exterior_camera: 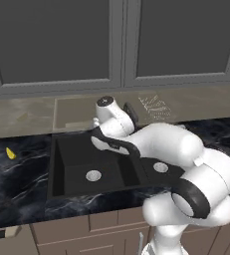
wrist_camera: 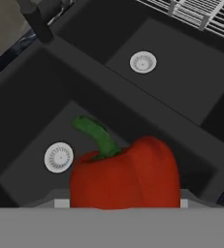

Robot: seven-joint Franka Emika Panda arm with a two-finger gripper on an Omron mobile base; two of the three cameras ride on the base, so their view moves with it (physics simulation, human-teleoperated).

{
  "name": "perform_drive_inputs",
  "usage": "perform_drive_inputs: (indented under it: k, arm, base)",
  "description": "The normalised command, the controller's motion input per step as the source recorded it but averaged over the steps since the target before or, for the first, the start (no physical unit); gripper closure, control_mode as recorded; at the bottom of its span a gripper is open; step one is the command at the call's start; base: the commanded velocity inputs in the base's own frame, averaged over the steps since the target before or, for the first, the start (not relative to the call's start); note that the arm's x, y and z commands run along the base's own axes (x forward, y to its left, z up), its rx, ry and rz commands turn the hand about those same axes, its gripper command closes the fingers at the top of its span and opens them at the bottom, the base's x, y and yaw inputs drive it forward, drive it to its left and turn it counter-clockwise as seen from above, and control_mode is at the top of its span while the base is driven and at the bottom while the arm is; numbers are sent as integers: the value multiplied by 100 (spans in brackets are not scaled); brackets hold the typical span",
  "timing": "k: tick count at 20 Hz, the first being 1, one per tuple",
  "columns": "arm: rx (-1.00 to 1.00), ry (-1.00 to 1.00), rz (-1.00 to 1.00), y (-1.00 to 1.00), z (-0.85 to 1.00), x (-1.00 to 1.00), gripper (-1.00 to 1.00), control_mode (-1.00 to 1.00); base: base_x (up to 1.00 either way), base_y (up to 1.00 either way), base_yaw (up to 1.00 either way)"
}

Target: Turn on the sink faucet. Then move the bell pepper from the counter to the sink. Turn off the sink. Move the vegetable from the sink to the pot next to the stove. Finally move the pot to the rear left burner.

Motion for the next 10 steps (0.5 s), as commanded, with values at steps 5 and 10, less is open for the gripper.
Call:
perform_drive_inputs:
  k: [5,10]
  arm:
    - [-3,0,2,0,28,-66,100,-100]
    - [-4,0,9,-1,25,-57,100,-100]
  base:
    - [0,0,0]
    - [0,0,0]
